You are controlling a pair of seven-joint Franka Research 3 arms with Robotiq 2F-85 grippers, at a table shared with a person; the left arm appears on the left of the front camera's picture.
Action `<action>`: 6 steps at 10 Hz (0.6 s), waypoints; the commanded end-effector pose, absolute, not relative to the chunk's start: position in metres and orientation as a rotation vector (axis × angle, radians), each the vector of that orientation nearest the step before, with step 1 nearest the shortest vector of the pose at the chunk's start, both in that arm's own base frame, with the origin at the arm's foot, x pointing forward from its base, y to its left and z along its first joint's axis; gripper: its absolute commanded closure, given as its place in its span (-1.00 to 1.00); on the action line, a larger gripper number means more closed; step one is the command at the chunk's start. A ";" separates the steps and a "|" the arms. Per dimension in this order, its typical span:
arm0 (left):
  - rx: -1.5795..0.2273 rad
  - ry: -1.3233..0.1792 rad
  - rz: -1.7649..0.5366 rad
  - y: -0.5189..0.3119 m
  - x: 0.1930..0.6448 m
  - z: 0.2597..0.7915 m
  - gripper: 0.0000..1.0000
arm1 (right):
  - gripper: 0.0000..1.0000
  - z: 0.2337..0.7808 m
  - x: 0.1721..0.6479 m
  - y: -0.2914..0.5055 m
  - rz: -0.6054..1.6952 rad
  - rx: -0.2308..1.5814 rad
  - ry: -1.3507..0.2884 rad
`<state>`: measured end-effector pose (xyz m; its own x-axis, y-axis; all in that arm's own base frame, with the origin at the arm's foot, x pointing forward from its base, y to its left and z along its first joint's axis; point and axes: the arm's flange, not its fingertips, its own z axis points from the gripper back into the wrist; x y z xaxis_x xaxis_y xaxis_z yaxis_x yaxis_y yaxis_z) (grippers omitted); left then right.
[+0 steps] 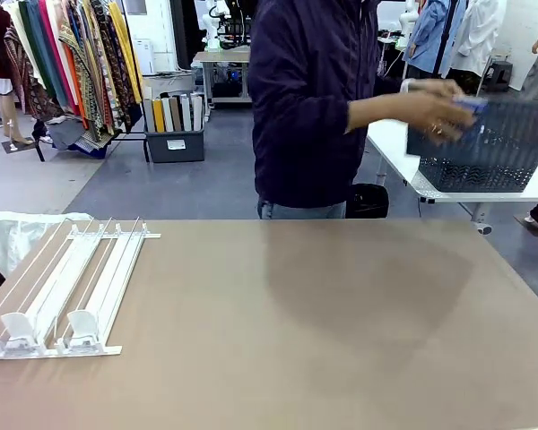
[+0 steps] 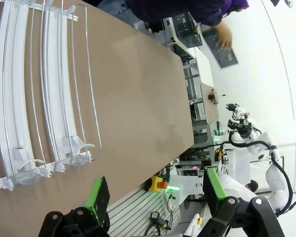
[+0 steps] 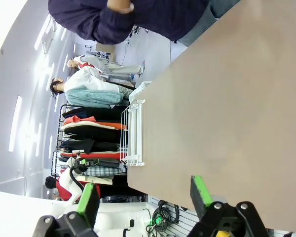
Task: Retrieve and store the cans from the dispenser.
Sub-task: Pick up one can from the Automatic Can Dispenser and place it in the middle of the table.
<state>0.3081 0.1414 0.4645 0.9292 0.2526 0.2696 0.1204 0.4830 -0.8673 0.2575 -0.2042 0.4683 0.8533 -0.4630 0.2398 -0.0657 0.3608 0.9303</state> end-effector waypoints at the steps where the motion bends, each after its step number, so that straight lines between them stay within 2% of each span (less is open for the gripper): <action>1: -1.066 -0.389 0.062 0.144 0.307 0.465 -1.00 | -1.00 0.469 0.258 -0.205 -0.254 1.194 -0.533; 6: -1.066 -0.389 0.062 0.144 0.307 0.465 -1.00 | -1.00 0.469 0.258 -0.205 -0.254 1.194 -0.533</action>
<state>0.3081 0.1414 0.4645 0.9293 0.2526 0.2696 0.1204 0.4830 -0.8673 0.2575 -0.2042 0.4683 0.8533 -0.4630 0.2398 -0.0657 0.3608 0.9303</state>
